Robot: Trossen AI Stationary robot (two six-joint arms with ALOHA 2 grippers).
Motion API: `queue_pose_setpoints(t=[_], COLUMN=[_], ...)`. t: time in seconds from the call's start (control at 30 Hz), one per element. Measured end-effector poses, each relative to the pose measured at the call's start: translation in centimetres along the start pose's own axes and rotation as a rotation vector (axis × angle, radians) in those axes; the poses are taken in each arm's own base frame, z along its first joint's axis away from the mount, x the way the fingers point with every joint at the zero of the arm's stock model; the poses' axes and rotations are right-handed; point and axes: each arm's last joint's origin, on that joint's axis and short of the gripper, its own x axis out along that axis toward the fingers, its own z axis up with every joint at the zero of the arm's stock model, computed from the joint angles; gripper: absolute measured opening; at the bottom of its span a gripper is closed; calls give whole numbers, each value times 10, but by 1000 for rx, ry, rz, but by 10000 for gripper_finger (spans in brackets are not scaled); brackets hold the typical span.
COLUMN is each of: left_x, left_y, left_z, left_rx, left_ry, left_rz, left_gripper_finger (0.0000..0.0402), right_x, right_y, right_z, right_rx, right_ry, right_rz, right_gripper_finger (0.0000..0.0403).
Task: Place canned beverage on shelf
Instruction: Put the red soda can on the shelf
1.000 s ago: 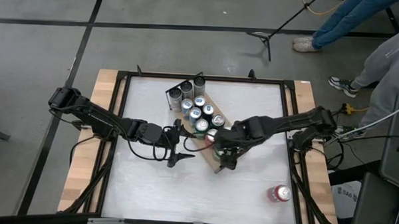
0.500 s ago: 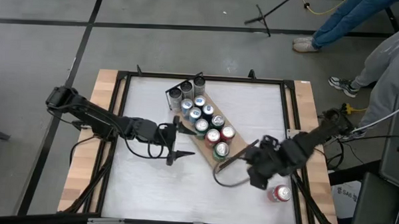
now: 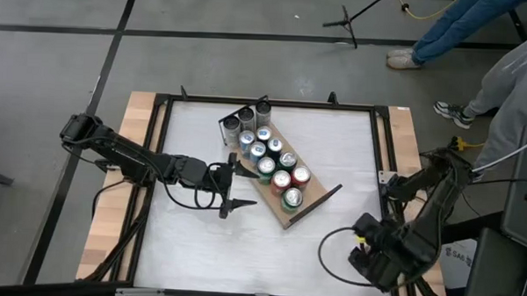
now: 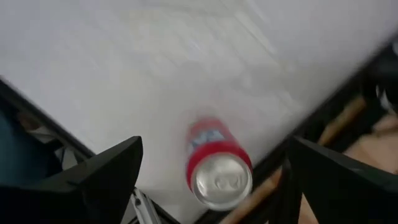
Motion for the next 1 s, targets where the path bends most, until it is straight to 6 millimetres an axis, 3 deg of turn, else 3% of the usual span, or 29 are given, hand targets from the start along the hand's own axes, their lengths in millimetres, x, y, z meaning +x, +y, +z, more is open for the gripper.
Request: queue_pose_setpoints(t=[0.27,0.47,0.77,1.0], left_x=[0,0,0,0], left_y=[0,0,0,0], left_z=[0,-1,-1,-1], left_rx=[1,1,1,0], left_ry=[4,7,7,7], left_rz=[0,1,0,0], left_gripper_finger=[354,354,354,354], right_x=[19,31,57,66], right_y=[-8,-4,-5,-8], right_z=[-30,-49,-52,-53], right_rx=[115,165,216,214], right_ry=[59,75,65,88], right_rz=[-91,-21,-46,-83], right_gripper_finger=[390,390,390,390])
